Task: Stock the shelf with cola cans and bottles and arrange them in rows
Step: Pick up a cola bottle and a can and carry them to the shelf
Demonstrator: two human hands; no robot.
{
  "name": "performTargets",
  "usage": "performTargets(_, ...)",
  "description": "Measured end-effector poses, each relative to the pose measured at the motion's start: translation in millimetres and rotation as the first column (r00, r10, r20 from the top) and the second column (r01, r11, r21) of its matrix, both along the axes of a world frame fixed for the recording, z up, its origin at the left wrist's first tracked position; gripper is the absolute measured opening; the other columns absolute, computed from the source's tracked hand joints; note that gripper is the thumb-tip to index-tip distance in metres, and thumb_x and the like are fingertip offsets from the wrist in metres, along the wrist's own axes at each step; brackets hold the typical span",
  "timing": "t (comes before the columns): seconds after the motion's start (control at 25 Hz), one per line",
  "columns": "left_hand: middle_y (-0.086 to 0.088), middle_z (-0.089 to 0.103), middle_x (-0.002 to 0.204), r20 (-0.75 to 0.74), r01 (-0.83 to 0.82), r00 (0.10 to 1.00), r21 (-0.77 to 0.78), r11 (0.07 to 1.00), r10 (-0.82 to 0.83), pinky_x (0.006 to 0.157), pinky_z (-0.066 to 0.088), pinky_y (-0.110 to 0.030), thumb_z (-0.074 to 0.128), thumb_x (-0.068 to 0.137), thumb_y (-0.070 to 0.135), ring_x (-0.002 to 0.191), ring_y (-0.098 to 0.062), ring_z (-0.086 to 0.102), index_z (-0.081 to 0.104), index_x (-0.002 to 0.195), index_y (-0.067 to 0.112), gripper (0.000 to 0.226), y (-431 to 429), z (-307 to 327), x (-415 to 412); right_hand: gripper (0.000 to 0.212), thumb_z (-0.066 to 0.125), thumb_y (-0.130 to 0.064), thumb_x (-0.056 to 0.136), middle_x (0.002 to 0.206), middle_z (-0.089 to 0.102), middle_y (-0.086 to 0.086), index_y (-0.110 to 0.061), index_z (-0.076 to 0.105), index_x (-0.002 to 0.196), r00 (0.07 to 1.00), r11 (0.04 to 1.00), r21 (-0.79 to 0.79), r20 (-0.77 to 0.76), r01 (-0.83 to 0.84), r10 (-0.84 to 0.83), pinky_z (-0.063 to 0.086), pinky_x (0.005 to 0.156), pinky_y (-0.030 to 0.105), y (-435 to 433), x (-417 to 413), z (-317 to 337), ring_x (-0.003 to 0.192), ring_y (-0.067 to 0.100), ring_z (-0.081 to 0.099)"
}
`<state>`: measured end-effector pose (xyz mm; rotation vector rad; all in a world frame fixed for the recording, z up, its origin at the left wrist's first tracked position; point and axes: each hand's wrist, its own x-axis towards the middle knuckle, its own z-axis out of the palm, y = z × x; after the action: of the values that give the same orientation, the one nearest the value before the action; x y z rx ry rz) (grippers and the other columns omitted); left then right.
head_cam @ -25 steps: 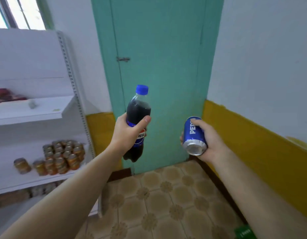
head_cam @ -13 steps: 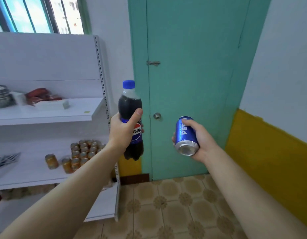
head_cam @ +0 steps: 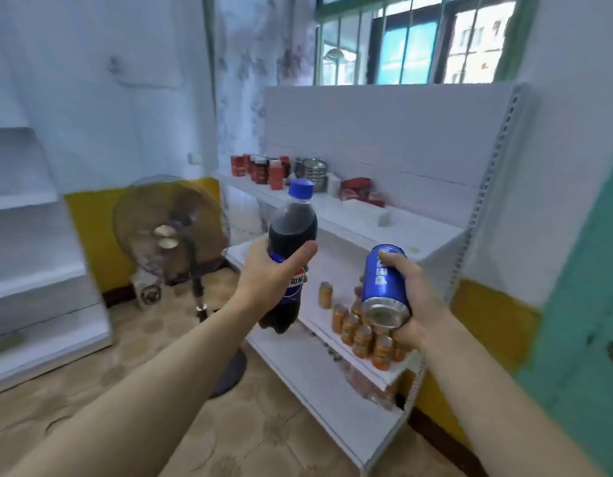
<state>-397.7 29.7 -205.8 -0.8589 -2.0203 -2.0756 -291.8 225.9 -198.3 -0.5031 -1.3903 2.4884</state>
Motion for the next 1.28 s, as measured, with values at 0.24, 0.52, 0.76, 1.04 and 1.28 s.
performTargets(0.24, -0.014, 0.068, 0.074, 0.038, -0.441, 0.898, 0.054, 0.896, 0.439, 0.062, 0.057, -0.039, 0.078, 0.072, 0.05, 0.064, -0.03, 0.067, 0.064, 0.094, 0.009, 0.048, -181, -13, 0, 0.033, 0.071, -0.029, 0.087, 0.072, 0.061, 0.012, -0.005, 0.057, 0.106, 0.883, 0.884, 0.018, -0.038, -0.467, 0.467, 0.056, 0.055, 0.033, -157, -105, -9, 0.06, 0.028, 0.063)
performTargets(0.52, -0.012, 0.069, 0.074, 0.02, -0.551, 0.834, 0.072, 0.831, 0.551, 0.06, 0.058, -0.034, 0.076, 0.069, 0.052, 0.063, -0.028, 0.068, 0.063, 0.096, 0.009, 0.052, -257, -18, -32, 0.063, 0.081, -0.033, 0.071, 0.084, 0.066, 0.017, -0.002, 0.057, 0.12, 0.853, 0.858, 0.034, -0.09, -0.513, 0.514, 0.058, 0.063, 0.04, -222, -158, -17, 0.07, 0.034, 0.068)
performTargets(0.76, -0.011, 0.069, 0.074, -0.007, -0.582, 0.812, 0.059, 0.811, 0.583, 0.064, 0.058, -0.036, 0.074, 0.072, 0.051, 0.065, -0.029, 0.068, 0.062, 0.099, 0.005, 0.055, -265, -13, -79, 0.051, 0.076, -0.032, 0.082, 0.086, 0.07, 0.015, -0.003, 0.059, 0.12, 0.785, 0.788, 0.025, -0.075, -0.615, 0.615, 0.058, 0.067, 0.038, -238, -230, -17, 0.071, 0.03, 0.069)
performTargets(1.04, -0.013, 0.069, 0.074, -0.015, -0.84, 0.538, 0.073, 0.537, 0.843, 0.062, 0.058, -0.035, 0.075, 0.073, 0.047, 0.065, -0.029, 0.068, 0.064, 0.096, 0.005, 0.05, -315, -11, -95, 0.056, 0.076, -0.034, 0.082, 0.093, 0.071, 0.016, -0.006, 0.057, 0.127, 0.484, 0.485, 0.093, -0.039, -0.869, 0.874, 0.058, 0.071, 0.041, -322, -317, -17, 0.075, 0.032, 0.072)
performTargets(1.28, -0.016, 0.069, 0.073, 0.055, -0.969, 0.226, 0.114, 0.219, 0.973, 0.061, 0.056, -0.038, 0.078, 0.071, 0.051, 0.063, -0.03, 0.069, 0.066, 0.094, 0.007, 0.051, -359, -20, -100, 0.045, 0.075, -0.032, 0.084, 0.087, 0.072, 0.015, -0.01, 0.058, 0.119, 0.245, 0.245, 0.103, -0.017, -0.964, 0.969, 0.058, 0.071, 0.041, -381, -377, -10, 0.072, 0.03, 0.072)
